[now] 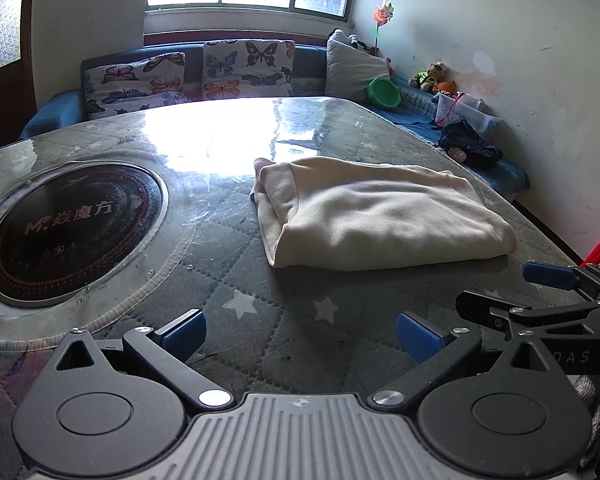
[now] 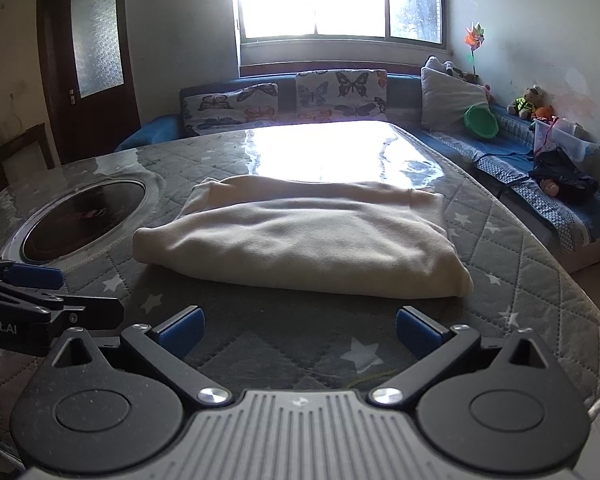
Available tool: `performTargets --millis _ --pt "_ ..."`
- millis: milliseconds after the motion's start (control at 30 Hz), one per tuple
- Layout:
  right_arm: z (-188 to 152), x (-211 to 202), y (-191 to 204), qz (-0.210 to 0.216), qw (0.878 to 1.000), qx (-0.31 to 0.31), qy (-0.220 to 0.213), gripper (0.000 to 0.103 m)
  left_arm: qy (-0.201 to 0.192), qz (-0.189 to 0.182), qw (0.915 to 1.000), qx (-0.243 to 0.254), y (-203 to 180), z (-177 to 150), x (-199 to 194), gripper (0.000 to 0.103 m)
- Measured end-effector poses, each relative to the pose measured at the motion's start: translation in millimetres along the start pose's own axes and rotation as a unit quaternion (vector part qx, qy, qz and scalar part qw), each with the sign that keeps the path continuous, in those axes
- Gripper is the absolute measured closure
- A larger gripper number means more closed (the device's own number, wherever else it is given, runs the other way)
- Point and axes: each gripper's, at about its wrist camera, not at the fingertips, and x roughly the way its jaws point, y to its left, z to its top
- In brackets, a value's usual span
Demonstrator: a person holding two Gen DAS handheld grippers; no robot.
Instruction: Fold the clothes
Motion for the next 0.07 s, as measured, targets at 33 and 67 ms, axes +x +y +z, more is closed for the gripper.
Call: performTargets --millis 33,67 --pt "0.0 -0.1 0.7 0.001 1.000 -0.001 -0.001 0.000 0.000 0.000 1.0000 0.000 -0.1 -0.1 0.0 0.000" --pt "-0.1 -0.3 1.5 0.001 1.000 -0.002 -0.002 0.000 0.001 0.002 1.0000 0.000 -0.3 -0.1 0.2 0.000"
